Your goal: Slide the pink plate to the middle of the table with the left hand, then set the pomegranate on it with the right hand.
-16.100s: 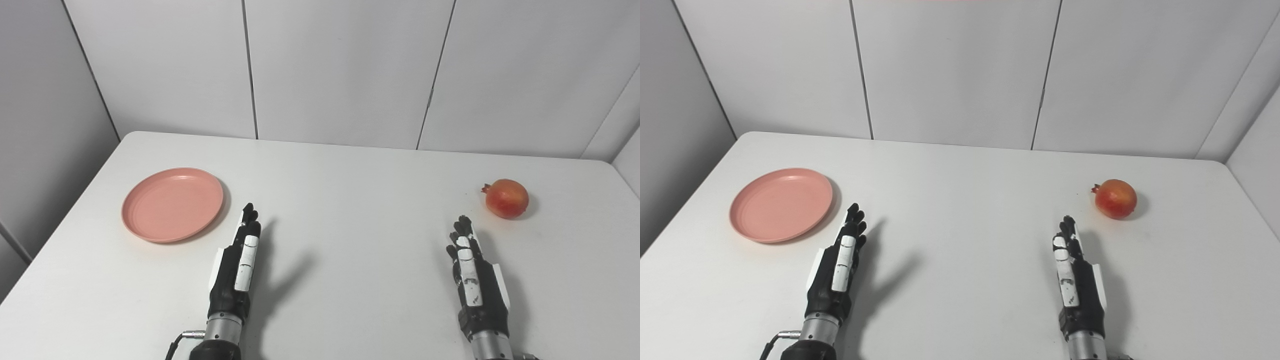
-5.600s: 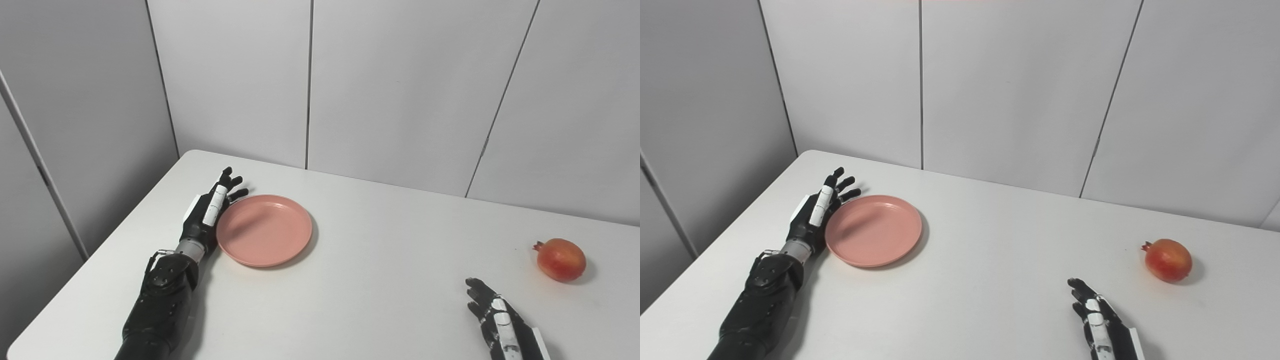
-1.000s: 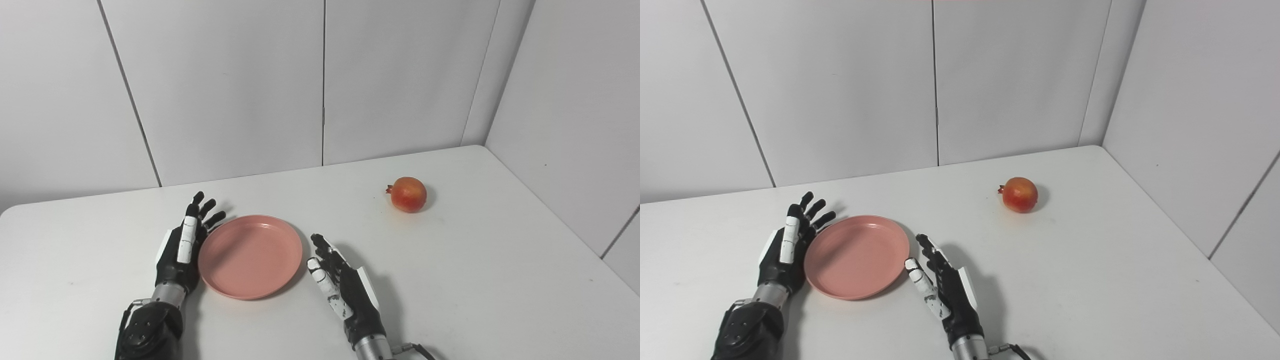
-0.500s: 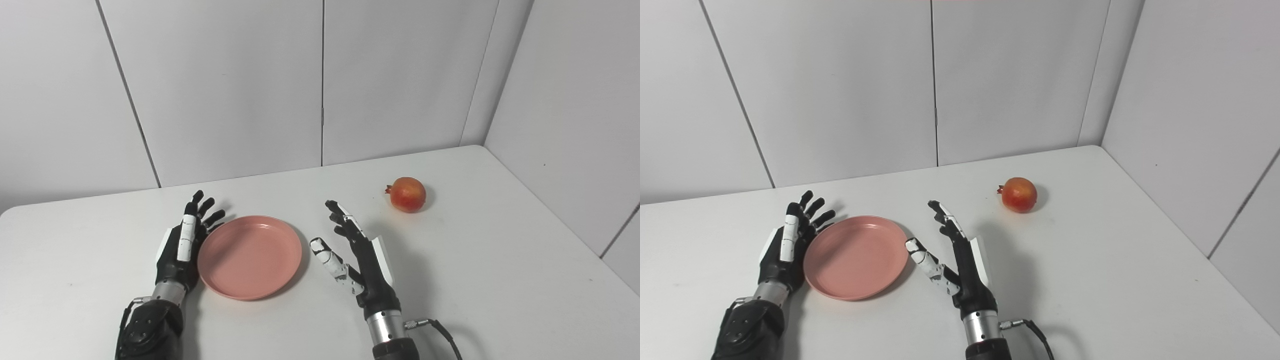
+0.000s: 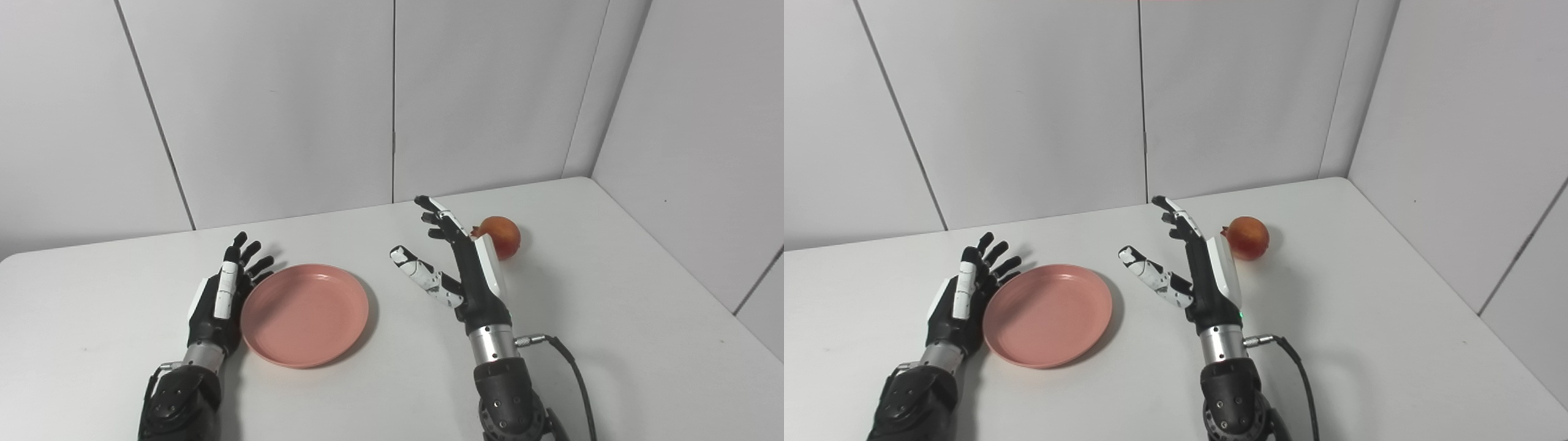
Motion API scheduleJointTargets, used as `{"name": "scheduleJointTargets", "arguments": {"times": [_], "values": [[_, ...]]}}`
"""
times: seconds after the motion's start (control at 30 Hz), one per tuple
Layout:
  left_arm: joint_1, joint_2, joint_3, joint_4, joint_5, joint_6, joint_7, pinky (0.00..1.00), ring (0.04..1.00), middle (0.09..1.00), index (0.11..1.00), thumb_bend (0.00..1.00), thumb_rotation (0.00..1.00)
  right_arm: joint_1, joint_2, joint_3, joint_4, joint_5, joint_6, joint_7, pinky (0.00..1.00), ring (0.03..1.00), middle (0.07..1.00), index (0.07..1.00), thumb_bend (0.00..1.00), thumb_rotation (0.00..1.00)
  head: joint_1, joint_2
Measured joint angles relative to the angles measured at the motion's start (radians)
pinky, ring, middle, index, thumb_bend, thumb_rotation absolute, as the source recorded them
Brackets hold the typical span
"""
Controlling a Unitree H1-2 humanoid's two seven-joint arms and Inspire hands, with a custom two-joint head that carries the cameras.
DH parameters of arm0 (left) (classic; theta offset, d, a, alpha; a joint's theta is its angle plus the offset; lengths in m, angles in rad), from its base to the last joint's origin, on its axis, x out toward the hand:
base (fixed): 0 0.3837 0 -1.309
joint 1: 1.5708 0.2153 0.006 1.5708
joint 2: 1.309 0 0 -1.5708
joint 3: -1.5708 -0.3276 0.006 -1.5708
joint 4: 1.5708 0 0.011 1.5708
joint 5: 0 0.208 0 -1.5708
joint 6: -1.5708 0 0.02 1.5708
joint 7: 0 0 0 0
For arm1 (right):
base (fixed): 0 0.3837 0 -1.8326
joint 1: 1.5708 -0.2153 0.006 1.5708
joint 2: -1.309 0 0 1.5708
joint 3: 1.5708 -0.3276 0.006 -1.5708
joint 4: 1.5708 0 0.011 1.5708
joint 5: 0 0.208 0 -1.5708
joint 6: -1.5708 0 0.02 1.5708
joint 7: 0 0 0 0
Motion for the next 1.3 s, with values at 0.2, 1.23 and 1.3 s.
{"name": "scheduleJointTargets", "arguments": {"times": [0.2, 1.23, 1.3], "values": [[0.001, 0.001, 0.002, -0.005, 0.0, 0.002, 0.0, 0.83, 0.863, 0.95, 1.0, 0.82, 0.92, -0.072, -0.083, 0.016, 0.0, -0.177, 0.073, 0.016, 0.77, 0.834, 0.844, 0.792, 0.83, 0.84, -0.005, 0.005], [0.012, 0.002, 0.006, -0.032, 0.0, 0.014, 0.001, 0.81, 0.851, 0.938, 1.0, 0.82, 0.92, -0.239, -0.39, 0.068, 0.309, -0.395, 0.117, 0.106, 0.72, 0.753, 0.762, 0.734, 0.89, 0.75, -0.005, 0.009], [0.012, 0.002, 0.006, -0.033, 0.0, 0.015, 0.001, 0.81, 0.849, 0.934, 1.0, 0.82, 0.92, -0.245, -0.394, 0.068, 0.331, -0.393, 0.12, 0.117, 0.71, 0.751, 0.764, 0.735, 0.89, 0.74, -0.003, 0.011]]}}
